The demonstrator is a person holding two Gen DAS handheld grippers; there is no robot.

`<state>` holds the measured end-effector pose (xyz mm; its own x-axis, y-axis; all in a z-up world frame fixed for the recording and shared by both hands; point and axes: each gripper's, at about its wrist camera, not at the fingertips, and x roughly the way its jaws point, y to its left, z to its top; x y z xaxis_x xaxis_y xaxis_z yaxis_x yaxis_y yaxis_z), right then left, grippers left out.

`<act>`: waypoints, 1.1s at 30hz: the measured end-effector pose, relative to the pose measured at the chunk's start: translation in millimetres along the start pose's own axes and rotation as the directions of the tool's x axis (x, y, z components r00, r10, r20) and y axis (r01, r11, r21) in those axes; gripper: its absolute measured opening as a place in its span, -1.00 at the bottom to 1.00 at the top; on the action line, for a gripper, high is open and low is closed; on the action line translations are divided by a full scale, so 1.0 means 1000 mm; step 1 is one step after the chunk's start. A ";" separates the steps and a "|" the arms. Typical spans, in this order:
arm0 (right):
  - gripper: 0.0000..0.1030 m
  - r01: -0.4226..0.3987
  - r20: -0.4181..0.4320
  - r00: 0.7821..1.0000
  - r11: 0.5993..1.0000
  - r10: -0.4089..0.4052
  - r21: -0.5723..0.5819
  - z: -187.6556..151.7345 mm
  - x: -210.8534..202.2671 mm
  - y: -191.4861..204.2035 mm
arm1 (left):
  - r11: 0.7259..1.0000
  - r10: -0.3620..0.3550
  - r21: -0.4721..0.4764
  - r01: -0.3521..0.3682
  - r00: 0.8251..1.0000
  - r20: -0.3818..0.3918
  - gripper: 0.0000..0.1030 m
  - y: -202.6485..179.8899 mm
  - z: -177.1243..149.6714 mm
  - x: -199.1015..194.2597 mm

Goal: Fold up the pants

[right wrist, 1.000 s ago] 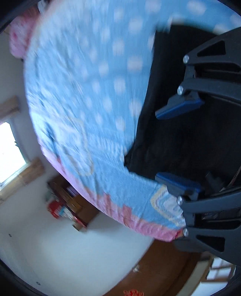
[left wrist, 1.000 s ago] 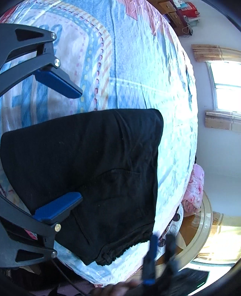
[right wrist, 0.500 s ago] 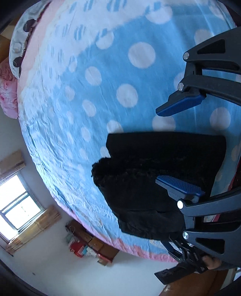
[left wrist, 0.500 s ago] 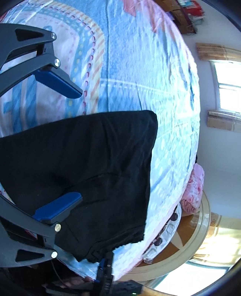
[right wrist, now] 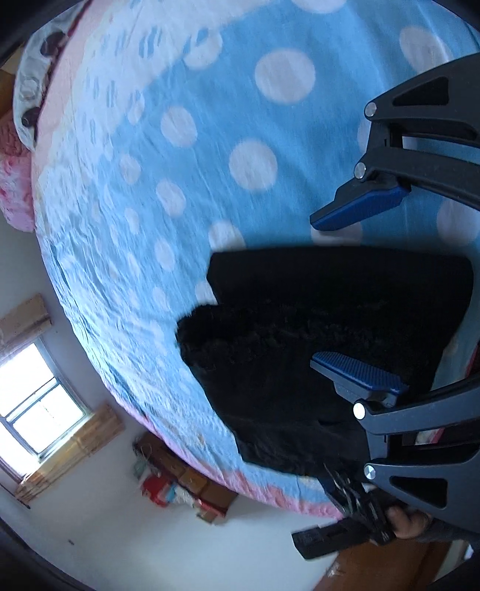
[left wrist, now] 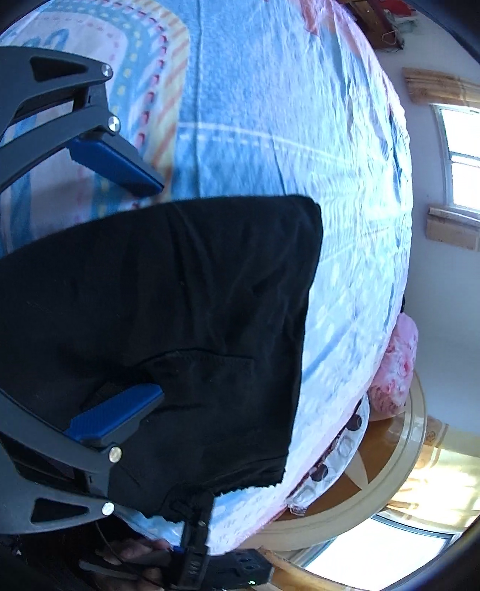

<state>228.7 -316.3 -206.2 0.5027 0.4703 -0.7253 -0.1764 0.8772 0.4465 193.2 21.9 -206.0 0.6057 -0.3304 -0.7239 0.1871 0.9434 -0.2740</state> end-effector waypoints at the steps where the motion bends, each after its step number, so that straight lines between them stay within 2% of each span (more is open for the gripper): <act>1: 0.35 0.006 -0.002 1.000 1.000 -0.006 -0.017 -0.001 0.003 0.004 | 1.000 -0.007 -0.004 0.007 1.000 -0.002 1.00 0.000 -0.001 -0.001; 4: 0.35 0.044 0.006 0.999 0.997 -0.043 -0.062 -0.005 0.008 0.013 | 1.000 0.004 0.018 -0.004 1.000 -0.023 1.00 -0.003 0.003 0.003; 6: 0.02 0.032 0.007 0.999 0.996 -0.032 -0.077 -0.005 0.007 0.016 | 1.000 0.001 0.023 0.000 0.999 -0.032 1.00 -0.001 0.001 0.001; 7: -0.21 0.014 0.001 1.000 0.996 -0.014 -0.084 -0.005 0.006 0.017 | 1.000 -0.009 0.017 0.010 0.999 -0.037 1.00 0.000 0.001 -0.001; 11: -0.66 0.029 0.022 0.999 0.992 -0.027 -0.124 -0.011 -0.004 0.020 | 1.000 0.006 -0.008 -0.006 1.000 -0.019 1.00 0.012 -0.004 -0.011; 16: -0.68 -0.008 0.005 1.000 1.000 0.008 -0.020 -0.011 -0.001 -0.013 | 0.999 0.020 0.030 -0.020 1.000 0.001 1.00 0.005 -0.006 -0.003; 20: -0.72 -0.026 0.015 1.000 0.999 0.027 -0.041 -0.014 -0.004 -0.004 | 0.998 -0.065 -0.021 0.065 0.998 0.020 0.99 0.009 -0.001 -0.002; 21: -0.72 -0.029 0.017 0.999 0.999 0.030 -0.046 -0.015 -0.004 -0.001 | 0.998 -0.067 -0.021 0.067 0.998 0.020 0.96 0.008 0.000 -0.003; 23: -0.76 -0.002 0.039 0.999 0.997 0.005 -0.075 -0.017 -0.006 0.006 | 0.999 -0.039 -0.009 0.039 0.999 0.020 0.47 0.005 0.001 -0.004; 24: -0.76 -0.001 0.049 0.999 0.997 0.005 -0.080 -0.018 -0.009 0.008 | 0.999 -0.033 -0.009 0.033 0.999 0.016 0.39 0.005 0.001 -0.005; 25: -0.77 -0.003 0.051 0.999 0.996 0.007 -0.084 -0.018 -0.011 0.010 | 0.999 -0.050 -0.015 0.050 0.999 0.016 0.19 0.006 0.001 -0.008; 26: -0.77 0.000 0.049 0.999 0.996 0.005 -0.090 -0.018 -0.012 0.012 | 0.998 -0.062 -0.022 0.062 0.998 0.014 0.07 0.006 0.001 -0.009; 27: -0.77 0.001 0.053 0.999 0.996 0.004 -0.094 -0.017 -0.014 0.014 | 0.998 -0.064 -0.028 0.064 0.998 0.013 0.05 0.007 0.000 -0.010; 28: -0.78 0.003 0.053 0.999 0.995 0.002 -0.095 -0.018 -0.015 0.015 | 0.998 -0.062 -0.032 0.062 0.998 0.016 -0.18 0.008 -0.001 -0.012; 29: -0.78 0.011 0.049 0.999 0.995 -0.006 -0.097 -0.018 -0.015 0.016 | 0.999 -0.030 -0.032 0.031 0.999 0.026 -0.39 0.008 -0.001 -0.015; 33: -0.78 0.012 0.059 0.998 0.995 -0.006 -0.094 -0.016 -0.019 0.016 | 0.997 -0.051 -0.050 0.052 0.998 0.031 -0.50 0.011 -0.003 -0.018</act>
<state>202.7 -309.9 -194.1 0.5527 0.4582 -0.6962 -0.2495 0.8880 0.3864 181.7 38.2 -198.0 0.6190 -0.3765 -0.6892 0.1795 0.9222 -0.3425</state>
